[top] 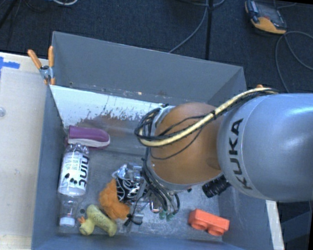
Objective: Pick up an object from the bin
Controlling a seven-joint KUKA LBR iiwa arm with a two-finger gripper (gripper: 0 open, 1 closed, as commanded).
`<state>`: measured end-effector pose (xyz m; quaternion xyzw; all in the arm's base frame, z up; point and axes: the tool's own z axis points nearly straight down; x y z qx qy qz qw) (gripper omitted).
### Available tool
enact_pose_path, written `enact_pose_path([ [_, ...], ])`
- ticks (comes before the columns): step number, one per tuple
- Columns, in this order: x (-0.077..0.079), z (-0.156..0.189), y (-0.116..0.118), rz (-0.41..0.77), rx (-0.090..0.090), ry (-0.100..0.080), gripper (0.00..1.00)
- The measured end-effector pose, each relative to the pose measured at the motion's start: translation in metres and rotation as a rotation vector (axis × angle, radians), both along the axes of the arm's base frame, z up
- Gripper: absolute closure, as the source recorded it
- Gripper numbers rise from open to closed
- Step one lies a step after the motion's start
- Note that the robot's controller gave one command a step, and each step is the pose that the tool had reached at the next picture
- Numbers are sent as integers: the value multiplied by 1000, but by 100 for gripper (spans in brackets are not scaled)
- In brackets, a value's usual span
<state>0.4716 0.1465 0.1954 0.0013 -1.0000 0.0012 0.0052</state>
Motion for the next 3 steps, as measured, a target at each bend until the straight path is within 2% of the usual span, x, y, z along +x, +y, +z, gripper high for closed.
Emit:
enact_pose_path([
  [2,4,0,0,-3,4,-13,0],
  [3,4,-53,-1,-1,1,-6,0],
])
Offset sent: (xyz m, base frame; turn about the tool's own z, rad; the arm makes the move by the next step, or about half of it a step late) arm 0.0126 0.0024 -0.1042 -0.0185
